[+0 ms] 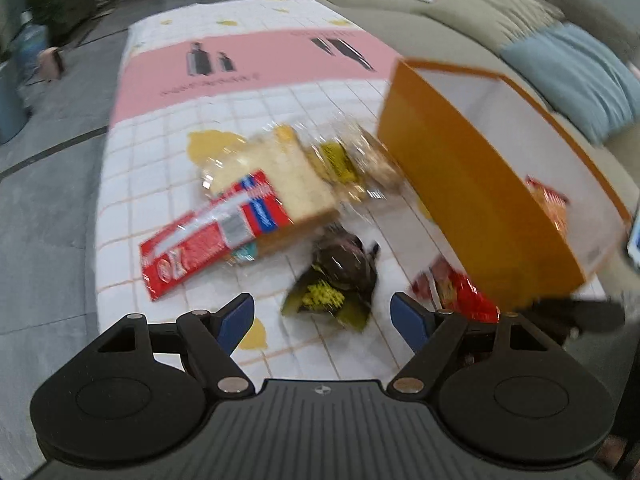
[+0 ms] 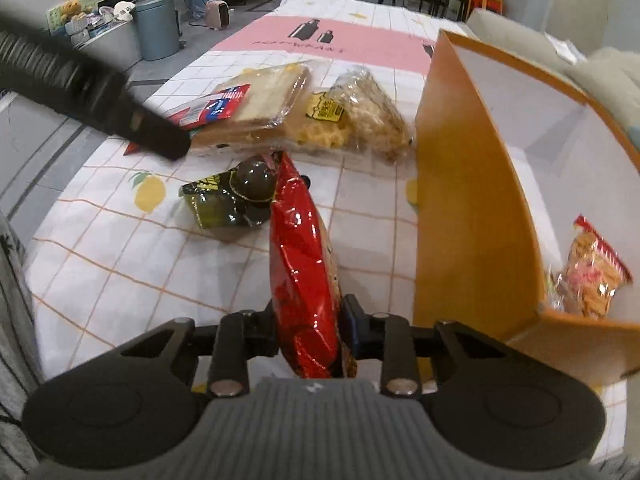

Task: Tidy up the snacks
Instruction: 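Lift the red snack bag with the right gripper while the left gripper grasps the dark wrapped snack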

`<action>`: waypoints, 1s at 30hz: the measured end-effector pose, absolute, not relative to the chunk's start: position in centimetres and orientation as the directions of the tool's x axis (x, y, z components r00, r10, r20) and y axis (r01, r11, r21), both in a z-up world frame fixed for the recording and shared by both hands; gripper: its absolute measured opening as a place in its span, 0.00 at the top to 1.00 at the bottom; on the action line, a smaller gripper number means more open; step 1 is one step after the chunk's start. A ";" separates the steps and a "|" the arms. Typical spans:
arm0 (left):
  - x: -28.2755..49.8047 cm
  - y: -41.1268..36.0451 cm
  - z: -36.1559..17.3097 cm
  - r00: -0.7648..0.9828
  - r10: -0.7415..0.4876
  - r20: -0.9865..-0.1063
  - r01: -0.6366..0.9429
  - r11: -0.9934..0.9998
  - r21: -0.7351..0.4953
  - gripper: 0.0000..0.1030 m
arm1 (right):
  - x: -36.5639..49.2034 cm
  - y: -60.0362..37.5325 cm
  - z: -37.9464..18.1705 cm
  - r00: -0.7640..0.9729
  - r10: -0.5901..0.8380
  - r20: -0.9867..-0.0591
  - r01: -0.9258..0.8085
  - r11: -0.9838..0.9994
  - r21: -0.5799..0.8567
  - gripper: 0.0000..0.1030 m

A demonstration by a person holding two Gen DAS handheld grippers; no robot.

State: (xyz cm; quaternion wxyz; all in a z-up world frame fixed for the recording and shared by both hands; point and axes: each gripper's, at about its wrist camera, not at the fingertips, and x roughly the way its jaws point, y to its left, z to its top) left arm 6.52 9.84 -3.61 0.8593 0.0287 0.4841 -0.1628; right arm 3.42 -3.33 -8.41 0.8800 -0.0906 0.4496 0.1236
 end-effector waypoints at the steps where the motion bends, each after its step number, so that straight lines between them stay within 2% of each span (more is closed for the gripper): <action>1: 6.4 9.4 -3.9 0.469 -0.254 -0.846 0.322 0.941 -0.104 0.11 | 3.4 -3.5 -8.4 0.558 0.139 -0.818 -0.296 0.954 -0.040 0.72; 6: 6.9 6.9 -5.0 0.486 -0.179 -0.856 0.351 0.936 0.003 0.11 | 3.6 -3.6 -8.3 0.537 0.149 -0.831 -0.294 0.956 -0.018 0.72; 11: 7.9 5.5 -6.4 0.477 -0.183 -0.860 0.387 0.922 0.018 0.11 | 4.0 -4.4 -8.1 0.495 0.217 -0.841 -0.285 0.955 0.079 0.73; 14: 8.8 5.3 -7.0 0.482 -0.200 -0.853 0.374 0.928 -0.007 0.11 | 4.1 -4.6 -7.9 0.499 0.217 -0.839 -0.274 0.958 0.085 0.74; 18: 10.8 5.9 -8.4 0.412 -0.227 -0.883 0.274 0.954 -0.117 0.12 | 4.2 -4.8 -7.9 0.490 0.240 -0.838 -0.271 0.956 0.115 0.75; 24: 11.3 5.9 -9.5 0.442 -0.164 -0.882 0.184 0.979 -0.090 0.17 | 4.1 -4.8 -8.0 0.483 0.256 -0.837 -0.270 0.953 0.136 0.75; 28: 10.8 5.4 -9.6 0.471 -0.137 -0.871 0.197 0.979 -0.047 0.32 | 4.1 -4.9 -7.9 0.486 0.276 -0.829 -0.273 0.949 0.156 0.76; 30: 10.5 5.2 -9.5 0.482 -0.108 -0.869 0.194 0.981 -0.014 0.43 | 4.0 -4.9 -7.4 0.491 0.288 -0.822 -0.284 0.945 0.161 0.76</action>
